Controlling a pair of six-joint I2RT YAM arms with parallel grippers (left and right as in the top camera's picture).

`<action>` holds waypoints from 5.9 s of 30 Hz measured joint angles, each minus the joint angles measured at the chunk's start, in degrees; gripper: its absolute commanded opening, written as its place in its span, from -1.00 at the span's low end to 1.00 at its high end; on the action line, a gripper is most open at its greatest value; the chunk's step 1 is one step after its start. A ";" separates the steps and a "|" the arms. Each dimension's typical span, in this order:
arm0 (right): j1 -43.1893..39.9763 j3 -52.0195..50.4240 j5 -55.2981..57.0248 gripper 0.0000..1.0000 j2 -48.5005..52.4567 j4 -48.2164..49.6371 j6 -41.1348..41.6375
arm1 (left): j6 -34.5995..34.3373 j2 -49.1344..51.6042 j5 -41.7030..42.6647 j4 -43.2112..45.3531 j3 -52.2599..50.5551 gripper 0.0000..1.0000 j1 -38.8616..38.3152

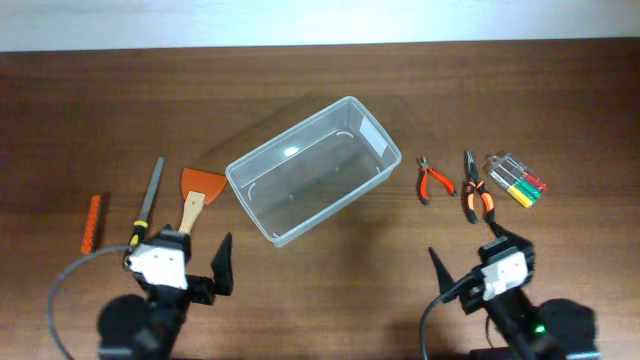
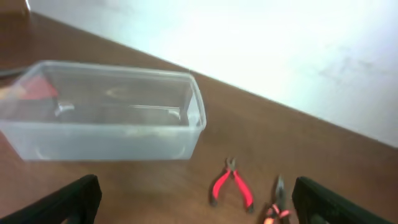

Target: Pack container

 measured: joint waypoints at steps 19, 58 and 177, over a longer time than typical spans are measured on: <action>-0.07 52.83 -12.13 0.94 56.96 -31.28 9.51 | 1.05 50.49 10.34 -34.77 44.76 -0.49 -0.13; 12.09 52.92 -4.57 -0.79 92.91 -10.91 22.36 | 0.55 76.54 -12.61 -14.53 27.80 -0.96 -36.65; -4.61 72.39 18.73 0.97 73.92 -49.00 17.97 | 22.38 98.51 -12.46 -26.08 45.57 -0.75 5.22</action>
